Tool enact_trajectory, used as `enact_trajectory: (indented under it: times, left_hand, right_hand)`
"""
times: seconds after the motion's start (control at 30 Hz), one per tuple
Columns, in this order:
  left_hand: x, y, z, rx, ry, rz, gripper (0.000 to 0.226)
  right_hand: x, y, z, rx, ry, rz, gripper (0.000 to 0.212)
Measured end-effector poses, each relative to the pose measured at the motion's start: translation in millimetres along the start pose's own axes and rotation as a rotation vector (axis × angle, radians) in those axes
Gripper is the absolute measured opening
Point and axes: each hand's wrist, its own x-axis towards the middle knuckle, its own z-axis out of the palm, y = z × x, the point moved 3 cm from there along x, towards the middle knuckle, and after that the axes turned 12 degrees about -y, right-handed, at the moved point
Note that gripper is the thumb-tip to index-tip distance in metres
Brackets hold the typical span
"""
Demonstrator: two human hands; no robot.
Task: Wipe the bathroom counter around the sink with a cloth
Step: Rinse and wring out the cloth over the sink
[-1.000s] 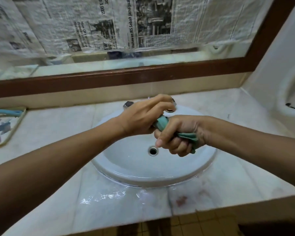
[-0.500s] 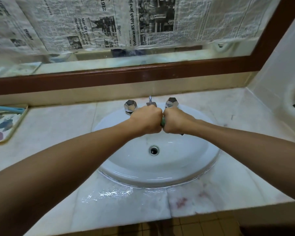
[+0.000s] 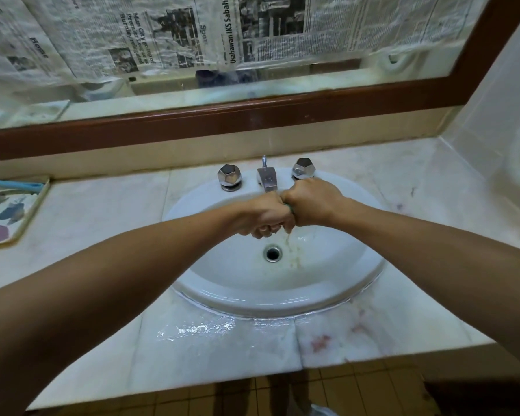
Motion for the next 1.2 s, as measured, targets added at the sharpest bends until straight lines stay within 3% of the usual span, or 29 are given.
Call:
enact_trajectory:
  times: [0.17,0.27,0.33,0.37,0.47,0.57,0.63,0.7,0.77,0.83,0.93,1.03,1.2]
  left_hand:
    - [6.3,9.0,-5.9,0.144,0.064,0.057,0.028]
    - [8.2,13.2,-11.4,0.461,0.139,0.098,0.02]
    - [6.8,13.5,-11.9,0.641,0.166,0.119,0.003]
    - [5.7,11.5,-11.7,0.724,0.219,0.13,0.009]
    - [-4.0,-4.8,-9.6,0.854,0.589,0.258,0.035]
    - [-24.4,-30.7,7.3,0.779,0.959,0.579,0.056]
    - [-29.1,-44.3,20.9,0.783,1.06,0.792,0.06]
    - [-29.8,-43.1,24.3,0.789,1.107,0.972,0.049]
    - [-30.7,-26.2,16.9,0.752,1.12,1.13,0.035]
    - [-34.6,-5.2,5.6,0.696,1.043,1.274,0.04]
    - [-39.6,14.1,-12.7,0.839,0.967,1.437,0.013]
    - [-43.4,24.3,-30.2,1.035,0.842,1.358,0.009]
    - [-50.9,37.2,-47.4,1.188,0.677,1.082,0.017]
  right_hand:
    - [-2.2,10.4,0.9,0.053,-0.004,0.081,0.025]
    - [-11.4,11.3,5.9,0.293,-0.033,0.152,0.03]
    - [-17.4,11.6,13.4,0.422,-0.071,0.217,0.027]
    - [-21.0,11.8,17.4,0.521,-0.122,0.257,0.024]
    - [-30.3,9.6,29.9,1.243,-0.359,0.32,0.017]
    - [-40.5,0.5,33.4,1.786,-0.63,0.249,0.018]
    - [-43.9,-10.4,31.8,2.056,-0.861,0.064,0.021]
    - [-48.3,-22.8,26.1,2.257,-1.077,-0.195,0.021]
    - [-52.3,-36.4,16.5,2.316,-1.212,-0.377,0.02]
    - [-53.9,-43.4,6.0,2.266,-1.273,-0.456,0.025]
    - [-55.3,-39.2,-9.1,2.122,-1.281,-0.363,0.035]
    - [-61.9,-31.1,-26.0,2.026,-1.225,-0.191,0.042]
    - [-54.8,-17.9,-47.3,1.775,-0.948,0.14,0.039]
